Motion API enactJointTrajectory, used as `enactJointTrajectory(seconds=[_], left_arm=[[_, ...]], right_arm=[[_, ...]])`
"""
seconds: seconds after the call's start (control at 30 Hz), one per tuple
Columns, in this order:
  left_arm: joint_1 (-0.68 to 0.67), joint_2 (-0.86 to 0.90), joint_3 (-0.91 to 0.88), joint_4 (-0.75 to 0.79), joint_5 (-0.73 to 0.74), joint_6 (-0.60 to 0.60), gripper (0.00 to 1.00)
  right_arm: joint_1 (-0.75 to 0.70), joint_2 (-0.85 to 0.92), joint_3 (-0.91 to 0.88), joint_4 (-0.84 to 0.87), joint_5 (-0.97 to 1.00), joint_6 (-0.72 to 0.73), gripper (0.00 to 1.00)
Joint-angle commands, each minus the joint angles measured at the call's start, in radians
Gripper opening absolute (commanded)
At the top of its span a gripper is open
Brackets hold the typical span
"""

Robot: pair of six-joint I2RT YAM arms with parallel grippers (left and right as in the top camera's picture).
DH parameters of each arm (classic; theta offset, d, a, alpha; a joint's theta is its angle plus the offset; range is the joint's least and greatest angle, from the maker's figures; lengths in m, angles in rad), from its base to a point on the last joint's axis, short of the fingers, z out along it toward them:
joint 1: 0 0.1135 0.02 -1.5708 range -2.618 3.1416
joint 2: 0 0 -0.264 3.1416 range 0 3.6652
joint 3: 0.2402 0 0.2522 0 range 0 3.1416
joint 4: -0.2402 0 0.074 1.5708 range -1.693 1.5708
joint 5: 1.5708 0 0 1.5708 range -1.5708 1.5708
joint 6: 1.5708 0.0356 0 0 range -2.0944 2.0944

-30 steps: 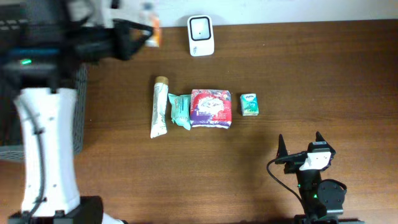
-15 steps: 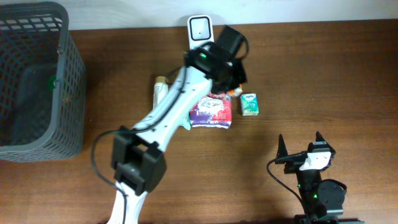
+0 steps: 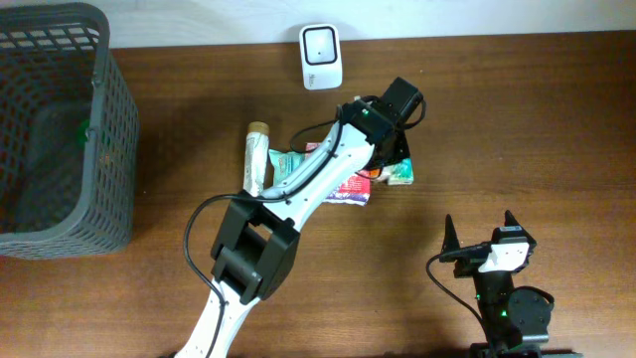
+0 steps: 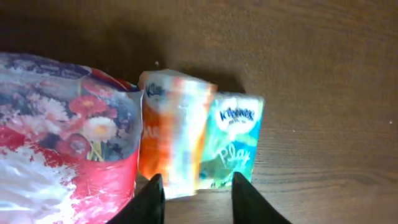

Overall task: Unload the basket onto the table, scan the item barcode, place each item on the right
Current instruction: 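Pick the orange tissue pack, place between pink and green packs, then reach into basket and grasp the green bottle with left gripper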

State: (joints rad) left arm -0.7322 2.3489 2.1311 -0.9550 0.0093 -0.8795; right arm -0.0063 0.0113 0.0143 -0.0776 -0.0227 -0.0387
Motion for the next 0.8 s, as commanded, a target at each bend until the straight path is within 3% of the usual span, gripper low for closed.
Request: enactJointTrajectory(seconds=[0.0, 0.13, 0.27, 0.37, 0.4, 0.5, 0.6, 0.77], left_arm=[[0.003, 0.000, 0.015, 0.000, -0.008, 0.042, 0.45], [0.049, -0.050, 0.120, -0.005, 0.081, 0.107, 0.53], [0.146, -0.177, 0.254, -0.070, 0.080, 0.266, 0.72], [0.264, -0.302, 0.270, -0.135, 0.080, 0.391, 0.74], [0.321, -0.348, 0.270, -0.160, 0.080, 0.431, 0.80], [0.496, -0.450, 0.270, -0.229, 0.008, 0.438, 0.82], [0.719, -0.516, 0.270, -0.298, -0.057, 0.437, 0.99], [1.066, -0.513, 0.249, -0.345, -0.058, 0.436, 0.99]], right_arm=[[0.005, -0.006, -0.009, -0.001, 0.009, -0.006, 0.99], [0.005, -0.006, -0.009, -0.001, 0.009, -0.006, 0.99], [0.005, -0.006, -0.009, -0.001, 0.009, -0.006, 0.99], [0.005, -0.006, -0.009, -0.001, 0.009, -0.006, 0.99], [0.005, -0.006, -0.009, -0.001, 0.009, -0.006, 0.99], [0.005, -0.006, -0.009, -0.001, 0.009, -0.006, 0.99], [0.005, -0.006, -0.009, -0.001, 0.009, -0.006, 0.99], [0.005, -0.006, -0.009, -0.001, 0.009, -0.006, 0.99]])
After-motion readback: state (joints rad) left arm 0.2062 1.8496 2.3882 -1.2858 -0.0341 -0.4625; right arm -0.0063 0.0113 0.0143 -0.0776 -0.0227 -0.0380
